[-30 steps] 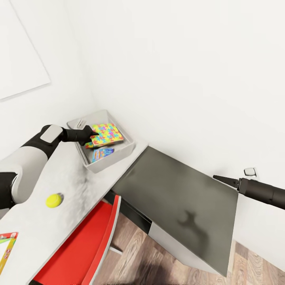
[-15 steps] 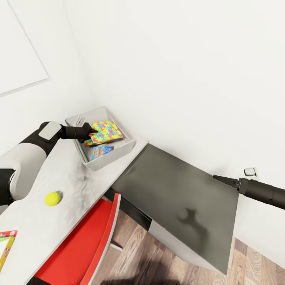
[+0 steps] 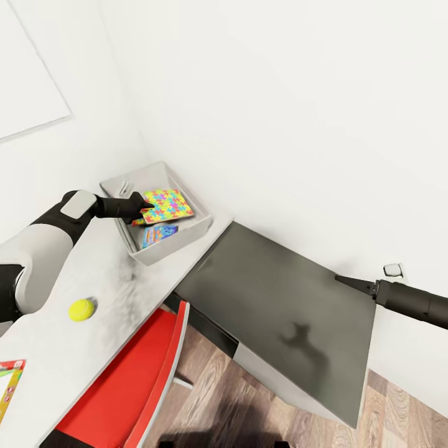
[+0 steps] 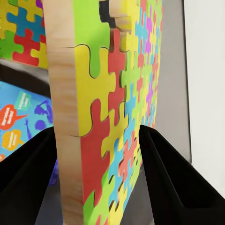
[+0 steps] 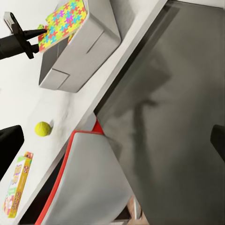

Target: Put all the toys in the child's room - the three board games (two on the bed and one on the table), the two jigsaw puzzles on the table, and the tennis ball on the table - inside the toy box on the table in the child's room.

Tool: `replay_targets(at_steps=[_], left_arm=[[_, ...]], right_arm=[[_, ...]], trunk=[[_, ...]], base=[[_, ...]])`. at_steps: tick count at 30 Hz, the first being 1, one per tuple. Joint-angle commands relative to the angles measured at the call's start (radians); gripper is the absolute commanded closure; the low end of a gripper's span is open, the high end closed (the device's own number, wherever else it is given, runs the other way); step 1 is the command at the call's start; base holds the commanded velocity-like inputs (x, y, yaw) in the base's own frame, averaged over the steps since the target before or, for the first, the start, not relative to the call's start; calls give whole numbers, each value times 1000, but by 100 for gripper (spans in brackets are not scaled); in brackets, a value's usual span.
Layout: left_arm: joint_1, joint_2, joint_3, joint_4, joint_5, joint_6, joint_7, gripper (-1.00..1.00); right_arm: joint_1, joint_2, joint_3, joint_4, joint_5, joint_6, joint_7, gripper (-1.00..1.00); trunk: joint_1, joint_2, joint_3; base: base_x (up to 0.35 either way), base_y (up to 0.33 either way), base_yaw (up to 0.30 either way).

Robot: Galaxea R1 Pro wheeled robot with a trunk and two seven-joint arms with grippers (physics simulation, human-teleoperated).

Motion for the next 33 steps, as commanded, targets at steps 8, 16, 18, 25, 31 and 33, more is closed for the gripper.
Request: replay_targets(at_steps=[8,16,18,25,31,33], left_arm=[[0,1,-8,0,-4,1,-8,100],[0,3,-8,0,-5,1,-8,100],[0,4,-8,0,-5,1,-8,100],[1,6,-8,0,-4,1,-8,100],[1,8,-7,0,-3,1,-8,100],[1,8,-7,0,-3,2,-8,100]], right_arm=[[-1,0,-1,0,4,4,6,-100],[-1,0,-1,0,4,4,6,-100],[-1,0,-1,0,4,4,6,-100],[-1,0,-1,0,4,4,6,-100],[-1,0,-1,0,4,4,6,-100],[-1,1,-1,0,4,4,6,-100]], trunk=[[0,-2,-15],[0,-2,-28],[0,-2,-31],[0,-2,-42],[0,-2,-52],[0,-2,-55]], base=[[0,0,0],[0,0,0],[0,0,0],[0,0,0],[0,0,0],[0,0,0]])
